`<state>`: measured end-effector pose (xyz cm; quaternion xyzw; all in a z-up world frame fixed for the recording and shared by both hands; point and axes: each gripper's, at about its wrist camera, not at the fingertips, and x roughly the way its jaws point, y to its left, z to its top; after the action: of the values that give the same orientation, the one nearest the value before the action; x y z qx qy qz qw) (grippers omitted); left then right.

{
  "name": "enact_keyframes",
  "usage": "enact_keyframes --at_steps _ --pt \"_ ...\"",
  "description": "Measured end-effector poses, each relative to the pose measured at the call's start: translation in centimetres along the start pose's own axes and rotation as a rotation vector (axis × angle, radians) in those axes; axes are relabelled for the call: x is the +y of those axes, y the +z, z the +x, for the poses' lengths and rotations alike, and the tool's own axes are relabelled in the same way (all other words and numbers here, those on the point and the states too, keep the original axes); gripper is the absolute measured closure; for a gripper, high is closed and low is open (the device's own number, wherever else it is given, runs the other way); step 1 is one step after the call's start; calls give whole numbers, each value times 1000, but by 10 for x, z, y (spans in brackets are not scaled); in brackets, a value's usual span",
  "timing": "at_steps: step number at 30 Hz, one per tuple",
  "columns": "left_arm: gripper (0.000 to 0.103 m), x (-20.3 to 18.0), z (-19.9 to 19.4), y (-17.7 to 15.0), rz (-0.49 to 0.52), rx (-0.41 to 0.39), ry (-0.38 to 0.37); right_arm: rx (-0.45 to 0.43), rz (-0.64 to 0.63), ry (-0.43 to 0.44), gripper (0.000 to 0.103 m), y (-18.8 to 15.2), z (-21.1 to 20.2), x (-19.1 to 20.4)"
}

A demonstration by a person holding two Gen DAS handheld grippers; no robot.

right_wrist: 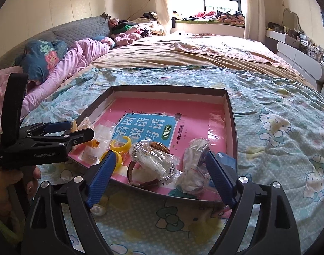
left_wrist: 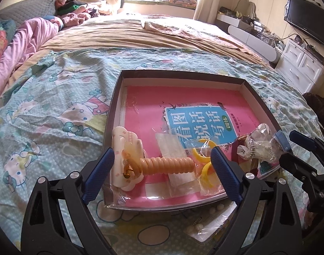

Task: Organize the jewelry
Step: 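Lower both items into the tray and open both grippers, then withdraw both grippers toward the bead bag and pearl hair clip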

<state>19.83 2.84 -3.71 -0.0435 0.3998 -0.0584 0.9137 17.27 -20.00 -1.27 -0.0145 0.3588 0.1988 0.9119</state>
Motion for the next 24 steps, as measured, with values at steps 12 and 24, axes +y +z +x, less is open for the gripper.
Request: enact_keyframes --at_steps 12,24 --pt "10 -3 -56 -2 -14 -78 13 -52 -23 4 7 -3 -42 1" --pt "9 -10 -89 -24 28 -79 15 -62 -54 16 7 -15 -70 10"
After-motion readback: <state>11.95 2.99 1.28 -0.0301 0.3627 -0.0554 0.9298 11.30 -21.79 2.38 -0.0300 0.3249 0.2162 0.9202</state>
